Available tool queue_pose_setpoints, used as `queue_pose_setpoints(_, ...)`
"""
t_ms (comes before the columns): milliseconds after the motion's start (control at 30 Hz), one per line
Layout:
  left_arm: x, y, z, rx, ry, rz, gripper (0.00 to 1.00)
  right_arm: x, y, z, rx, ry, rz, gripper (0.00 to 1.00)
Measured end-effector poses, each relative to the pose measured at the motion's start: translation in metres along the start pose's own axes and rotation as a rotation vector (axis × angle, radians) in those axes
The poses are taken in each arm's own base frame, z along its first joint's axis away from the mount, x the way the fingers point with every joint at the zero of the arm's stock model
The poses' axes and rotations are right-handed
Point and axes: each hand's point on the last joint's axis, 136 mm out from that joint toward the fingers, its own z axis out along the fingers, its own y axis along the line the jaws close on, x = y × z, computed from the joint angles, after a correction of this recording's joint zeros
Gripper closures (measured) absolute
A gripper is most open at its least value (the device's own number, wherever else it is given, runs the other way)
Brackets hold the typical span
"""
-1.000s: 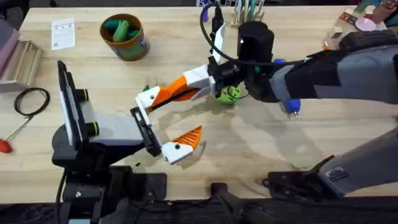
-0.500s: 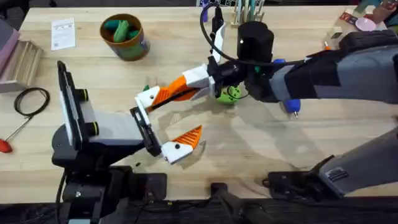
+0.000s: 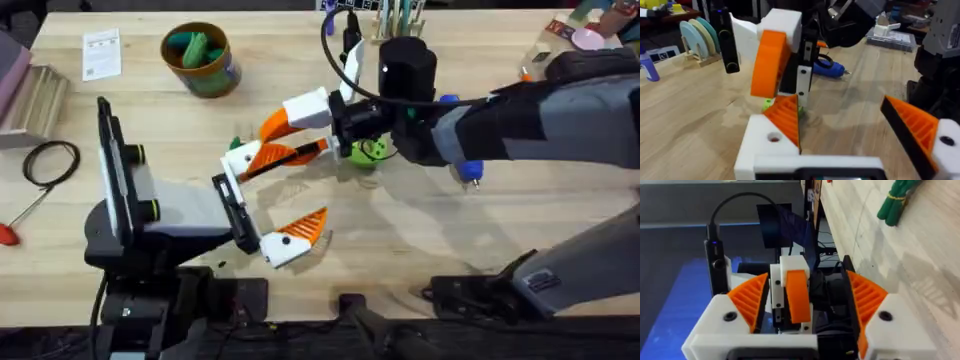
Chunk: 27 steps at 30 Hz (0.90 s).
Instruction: Pick up the gripper from the table and insert it into the empty holder that is missing its gripper. Then pick up a screw, insert it into the mounting hole, and use the screwdriver to tighten it. Finally, clean up the table by picking up the vegetable and placing it into the bucket.
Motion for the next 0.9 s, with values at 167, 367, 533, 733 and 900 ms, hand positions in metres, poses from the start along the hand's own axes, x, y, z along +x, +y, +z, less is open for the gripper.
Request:
queue_pose_setpoints(167, 0.0, 0.0, 0.0, 0.0, 0.0, 0.0, 0.014, -0.007, -0.007, -0.009, 0.023, -0.033, 0.004, 0.152)
queue_pose_setpoints(367, 0.0, 0.0, 0.0, 0.0, 0.0, 0.0, 0.014, -0.016, -0.022, -0.061, 0.199, -0.181, 0.113, 0.147)
queue_pose_setpoints(533, 0.0, 0.0, 0.0, 0.0, 0.0, 0.0, 0.014, -0.027, 0.001, -0.112, 0.42, -0.308, 0.064, 0.145)
queue_pose_setpoints(733, 0.0, 0.0, 0.0, 0.0, 0.0, 0.0, 0.015, -0.034, 0.038, -0.15, 0.723, -0.375, -0.087, 0.145)
queue_pose_setpoints(900, 0.0, 0.0, 0.0, 0.0, 0.0, 0.0, 0.015, -0.035, 0.041, -0.155, 0.919, -0.377, -0.173, 0.143)
